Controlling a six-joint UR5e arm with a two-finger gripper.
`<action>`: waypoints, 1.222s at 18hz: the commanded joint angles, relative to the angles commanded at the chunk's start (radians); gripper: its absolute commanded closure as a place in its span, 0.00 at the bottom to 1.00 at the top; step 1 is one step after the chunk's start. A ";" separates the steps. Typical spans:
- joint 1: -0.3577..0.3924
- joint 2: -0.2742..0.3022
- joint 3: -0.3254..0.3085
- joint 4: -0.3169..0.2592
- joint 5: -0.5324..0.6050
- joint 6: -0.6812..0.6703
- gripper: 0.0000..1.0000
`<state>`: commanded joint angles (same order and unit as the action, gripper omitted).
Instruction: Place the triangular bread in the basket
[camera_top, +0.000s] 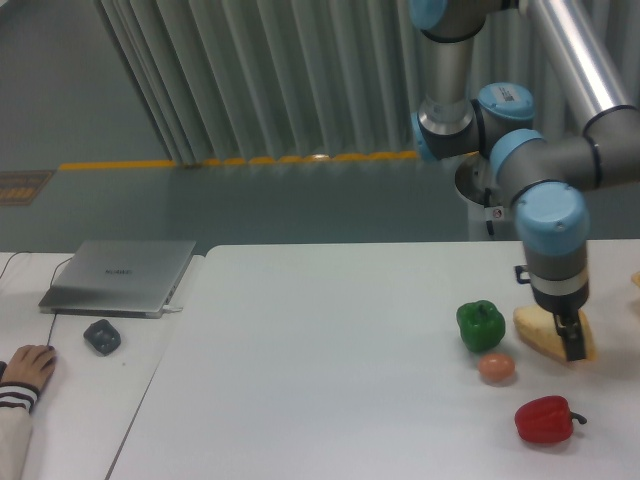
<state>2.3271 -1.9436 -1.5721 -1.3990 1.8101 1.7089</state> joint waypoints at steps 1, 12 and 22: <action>0.000 0.002 -0.023 0.000 0.000 0.000 0.00; 0.000 0.031 -0.105 0.043 -0.011 -0.060 0.00; -0.020 0.031 -0.121 0.095 -0.008 -0.066 0.00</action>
<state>2.3071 -1.9129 -1.6935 -1.3039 1.8024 1.6429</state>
